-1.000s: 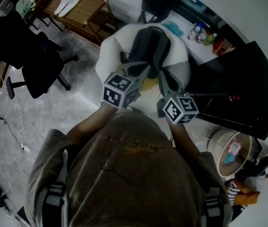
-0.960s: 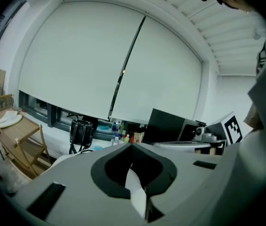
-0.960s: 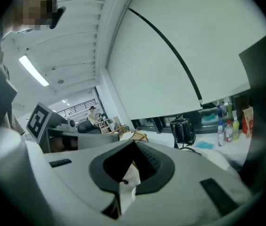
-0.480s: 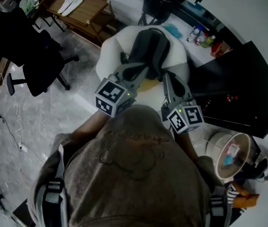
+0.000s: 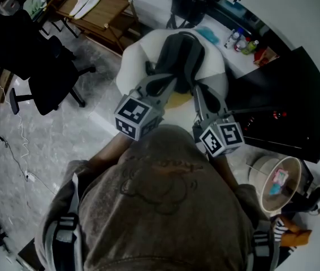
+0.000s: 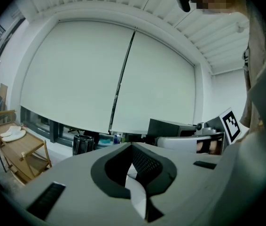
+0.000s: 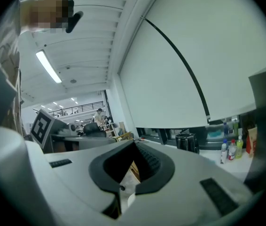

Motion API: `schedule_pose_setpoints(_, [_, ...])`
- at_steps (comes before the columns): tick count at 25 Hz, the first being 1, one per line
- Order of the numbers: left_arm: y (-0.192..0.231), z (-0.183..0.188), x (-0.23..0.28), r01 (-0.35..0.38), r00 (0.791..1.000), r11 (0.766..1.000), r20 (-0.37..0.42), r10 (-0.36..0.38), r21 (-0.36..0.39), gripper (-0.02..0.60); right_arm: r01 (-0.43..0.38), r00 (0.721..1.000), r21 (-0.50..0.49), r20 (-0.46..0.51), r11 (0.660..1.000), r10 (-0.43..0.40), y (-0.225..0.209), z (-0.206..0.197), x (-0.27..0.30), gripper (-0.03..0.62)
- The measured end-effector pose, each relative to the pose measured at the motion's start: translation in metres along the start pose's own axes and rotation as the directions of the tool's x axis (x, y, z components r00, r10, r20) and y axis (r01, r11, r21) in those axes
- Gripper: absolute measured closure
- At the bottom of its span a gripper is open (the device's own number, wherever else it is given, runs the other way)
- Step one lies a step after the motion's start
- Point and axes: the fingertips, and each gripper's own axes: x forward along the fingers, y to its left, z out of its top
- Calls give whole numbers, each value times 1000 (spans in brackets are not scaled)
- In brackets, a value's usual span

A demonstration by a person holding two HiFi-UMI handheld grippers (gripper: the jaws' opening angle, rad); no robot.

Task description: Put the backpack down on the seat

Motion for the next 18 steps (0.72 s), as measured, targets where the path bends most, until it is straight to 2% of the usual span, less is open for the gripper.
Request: schedule_pose_setpoints(18, [8,-9,-7,-1,1000,1000,-20,1,-20,581,-5,1000,11,-16,1000,6,13,-9,11,595])
